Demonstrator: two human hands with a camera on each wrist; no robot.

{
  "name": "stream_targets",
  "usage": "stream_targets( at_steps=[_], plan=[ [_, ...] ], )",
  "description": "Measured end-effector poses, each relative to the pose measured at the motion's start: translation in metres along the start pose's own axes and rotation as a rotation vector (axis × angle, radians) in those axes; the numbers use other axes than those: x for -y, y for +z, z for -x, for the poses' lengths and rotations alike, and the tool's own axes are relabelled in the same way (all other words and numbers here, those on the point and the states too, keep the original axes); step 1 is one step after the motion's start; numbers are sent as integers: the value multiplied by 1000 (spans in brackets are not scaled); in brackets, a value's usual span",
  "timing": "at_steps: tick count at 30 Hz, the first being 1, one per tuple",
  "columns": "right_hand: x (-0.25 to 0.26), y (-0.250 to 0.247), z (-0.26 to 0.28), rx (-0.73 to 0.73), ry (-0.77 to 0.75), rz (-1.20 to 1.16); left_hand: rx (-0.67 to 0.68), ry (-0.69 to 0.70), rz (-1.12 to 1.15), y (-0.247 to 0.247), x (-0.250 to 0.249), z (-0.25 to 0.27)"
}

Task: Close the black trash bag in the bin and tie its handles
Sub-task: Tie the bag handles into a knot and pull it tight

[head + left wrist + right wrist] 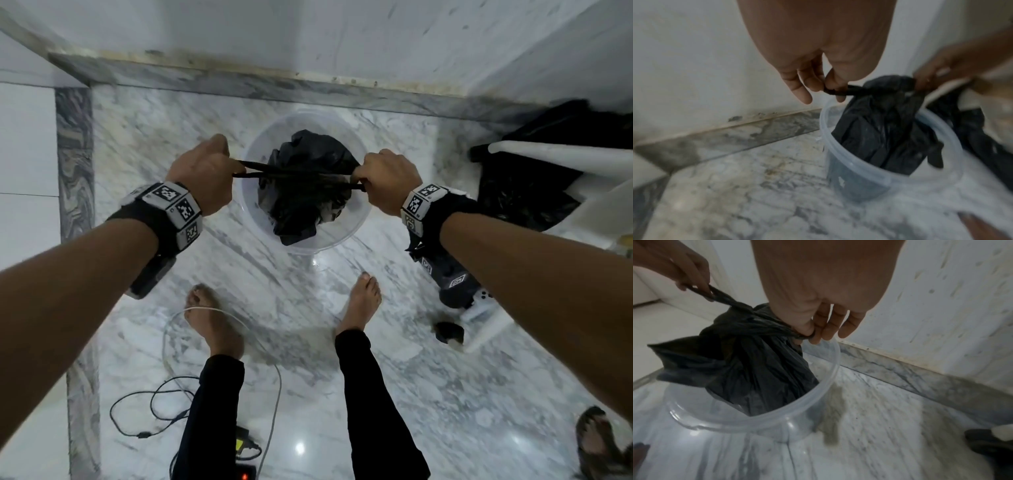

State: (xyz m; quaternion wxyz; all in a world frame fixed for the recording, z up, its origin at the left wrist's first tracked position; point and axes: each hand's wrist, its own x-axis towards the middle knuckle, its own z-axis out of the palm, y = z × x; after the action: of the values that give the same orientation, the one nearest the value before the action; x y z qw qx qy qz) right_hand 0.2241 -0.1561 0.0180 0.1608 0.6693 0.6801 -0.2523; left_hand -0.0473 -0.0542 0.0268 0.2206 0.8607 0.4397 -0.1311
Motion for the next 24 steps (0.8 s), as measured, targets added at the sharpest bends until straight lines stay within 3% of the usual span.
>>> stream_targets(
  at_steps=[3,6,8,12,15,18,21,24],
  plan=[
    [-10,3,0,7,-45,77,18,85,-51,-2,1,0],
    [-20,3,3,-28,-74,48,37,27,150,-17,-1,-3],
    [-32,3,7,-54,-55,-50,64,-166,430,-27,1,-5],
    [-48,1,18,-16,-30,-289,60,-529,1226,-32,-4,-4],
    [-46,-3,21,-151,-33,-516,42,-696,1681,-27,-12,-1],
    [-39,-12,25,-253,-215,-414,19,-682,1846,-22,-20,1],
    [-30,-25,30,-294,-512,-176,-18,-678,1935,-18,-22,-2],
    [-18,-36,30,-275,-689,-68,-41,-680,2003,-20,-26,-6]
  ],
)
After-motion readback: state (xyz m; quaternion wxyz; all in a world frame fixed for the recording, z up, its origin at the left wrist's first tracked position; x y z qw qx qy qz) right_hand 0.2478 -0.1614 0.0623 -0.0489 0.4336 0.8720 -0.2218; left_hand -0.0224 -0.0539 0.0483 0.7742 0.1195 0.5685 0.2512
